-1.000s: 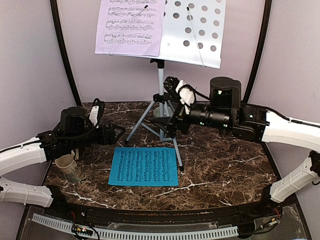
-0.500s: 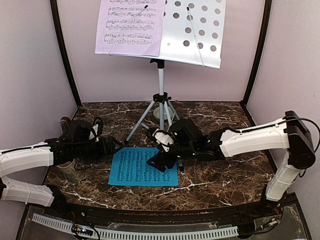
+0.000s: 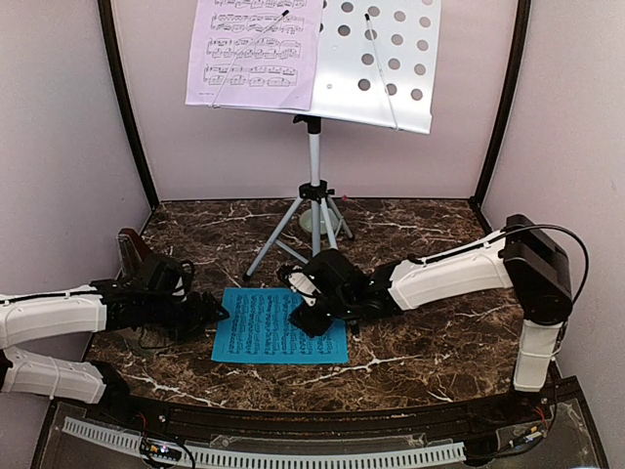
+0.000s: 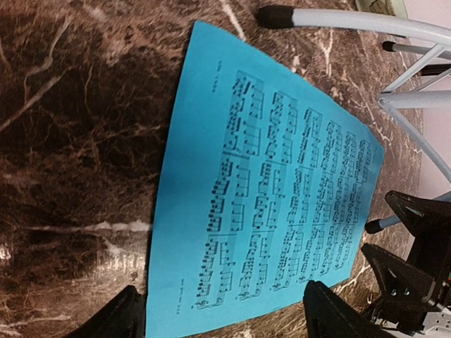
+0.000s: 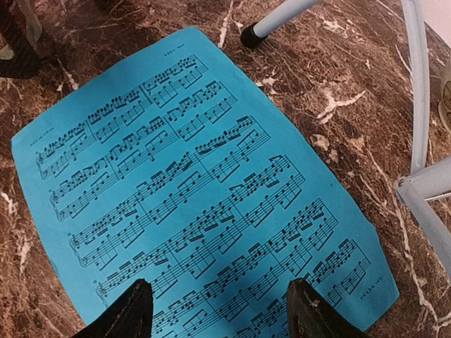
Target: Set up the instrument practice props
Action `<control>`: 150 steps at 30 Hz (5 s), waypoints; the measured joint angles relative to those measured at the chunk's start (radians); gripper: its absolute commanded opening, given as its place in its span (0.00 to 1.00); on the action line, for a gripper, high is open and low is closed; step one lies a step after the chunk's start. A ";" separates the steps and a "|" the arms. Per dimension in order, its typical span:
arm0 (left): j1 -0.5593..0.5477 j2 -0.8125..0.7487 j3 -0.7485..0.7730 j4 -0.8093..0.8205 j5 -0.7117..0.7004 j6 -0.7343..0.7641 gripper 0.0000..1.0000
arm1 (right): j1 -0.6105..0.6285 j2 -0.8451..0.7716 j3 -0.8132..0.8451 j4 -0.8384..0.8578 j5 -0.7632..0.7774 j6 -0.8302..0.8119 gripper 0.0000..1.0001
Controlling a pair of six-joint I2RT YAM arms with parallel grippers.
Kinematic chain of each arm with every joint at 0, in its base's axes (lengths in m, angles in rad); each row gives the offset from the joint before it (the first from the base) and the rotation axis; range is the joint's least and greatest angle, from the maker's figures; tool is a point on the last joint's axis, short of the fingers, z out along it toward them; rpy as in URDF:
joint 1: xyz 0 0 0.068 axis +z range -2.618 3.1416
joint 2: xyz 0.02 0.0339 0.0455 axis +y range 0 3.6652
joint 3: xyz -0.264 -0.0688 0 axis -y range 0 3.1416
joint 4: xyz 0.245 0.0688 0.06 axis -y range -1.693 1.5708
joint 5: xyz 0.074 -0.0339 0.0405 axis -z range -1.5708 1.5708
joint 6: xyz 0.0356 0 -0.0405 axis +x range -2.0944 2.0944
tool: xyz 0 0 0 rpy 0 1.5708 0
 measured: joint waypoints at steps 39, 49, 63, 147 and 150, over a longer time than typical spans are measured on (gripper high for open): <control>0.005 0.255 -0.127 0.599 0.098 -0.063 0.90 | 0.000 0.155 0.035 0.055 -0.113 -0.017 0.35; 0.024 0.387 -0.052 0.612 0.121 -0.034 0.76 | 0.001 0.149 0.002 0.114 -0.141 -0.027 0.35; 0.180 0.390 -0.021 0.702 0.317 0.161 0.75 | 0.002 0.148 -0.013 0.145 -0.154 -0.032 0.34; 0.047 0.109 0.446 -0.108 0.876 1.018 0.00 | -0.033 -0.343 -0.168 0.230 -0.323 -0.114 0.79; 0.014 0.115 0.514 -0.190 0.848 1.101 0.00 | -0.031 -0.357 -0.121 0.181 -0.358 -0.140 0.78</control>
